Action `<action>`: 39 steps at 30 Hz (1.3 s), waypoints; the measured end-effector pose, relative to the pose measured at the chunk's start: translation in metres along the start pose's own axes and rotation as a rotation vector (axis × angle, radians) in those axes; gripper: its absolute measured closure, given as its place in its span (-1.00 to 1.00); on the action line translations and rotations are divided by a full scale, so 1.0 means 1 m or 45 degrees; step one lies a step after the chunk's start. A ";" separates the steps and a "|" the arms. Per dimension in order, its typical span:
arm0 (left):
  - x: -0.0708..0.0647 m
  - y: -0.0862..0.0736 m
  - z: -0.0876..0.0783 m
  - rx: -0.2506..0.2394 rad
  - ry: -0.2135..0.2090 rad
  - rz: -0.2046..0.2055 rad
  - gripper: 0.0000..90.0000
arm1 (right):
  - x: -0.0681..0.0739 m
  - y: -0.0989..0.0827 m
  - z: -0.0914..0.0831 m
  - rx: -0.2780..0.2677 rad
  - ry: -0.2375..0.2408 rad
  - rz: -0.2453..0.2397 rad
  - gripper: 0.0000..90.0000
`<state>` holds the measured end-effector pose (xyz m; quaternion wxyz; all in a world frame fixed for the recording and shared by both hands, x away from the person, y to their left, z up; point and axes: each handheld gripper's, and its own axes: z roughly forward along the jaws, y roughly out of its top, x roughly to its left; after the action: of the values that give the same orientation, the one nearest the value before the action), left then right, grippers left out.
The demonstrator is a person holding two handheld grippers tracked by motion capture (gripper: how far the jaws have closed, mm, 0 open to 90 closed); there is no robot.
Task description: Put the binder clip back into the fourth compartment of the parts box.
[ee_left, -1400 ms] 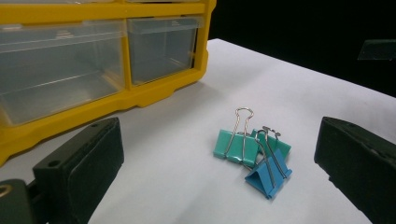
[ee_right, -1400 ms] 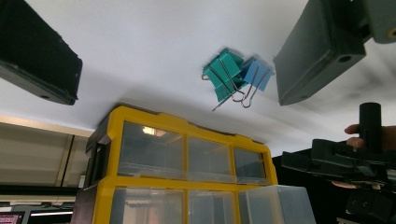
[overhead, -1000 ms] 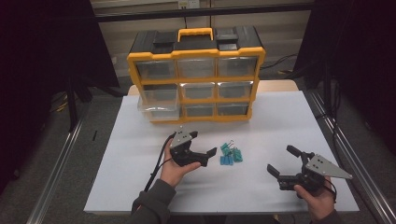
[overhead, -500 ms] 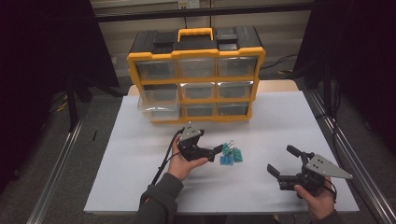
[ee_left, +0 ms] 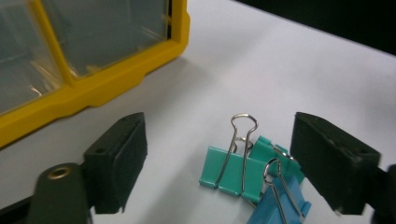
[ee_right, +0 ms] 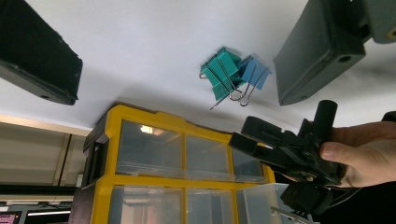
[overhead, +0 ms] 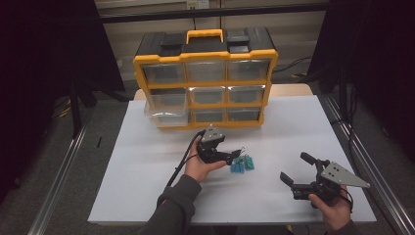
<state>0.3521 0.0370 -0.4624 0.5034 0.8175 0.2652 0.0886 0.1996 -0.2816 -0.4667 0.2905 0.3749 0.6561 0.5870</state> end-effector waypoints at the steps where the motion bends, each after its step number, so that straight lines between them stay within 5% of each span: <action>1: 0.000 0.001 0.002 0.025 0.003 0.012 -0.56 | 0.000 0.000 0.000 0.000 0.000 0.000 -1.00; 23: -0.004 0.015 0.034 0.179 -0.137 0.039 0.40 | -0.001 0.000 -0.001 -0.004 0.010 0.007 -0.99; 39: -0.004 0.013 0.040 0.250 -0.162 0.004 0.64 | -0.001 0.000 -0.001 -0.010 0.013 0.004 -0.99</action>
<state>0.3699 -0.0008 -0.4699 0.4367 0.8672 0.2389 0.0108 0.1993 -0.2830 -0.4666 0.2877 0.3720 0.6547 0.5918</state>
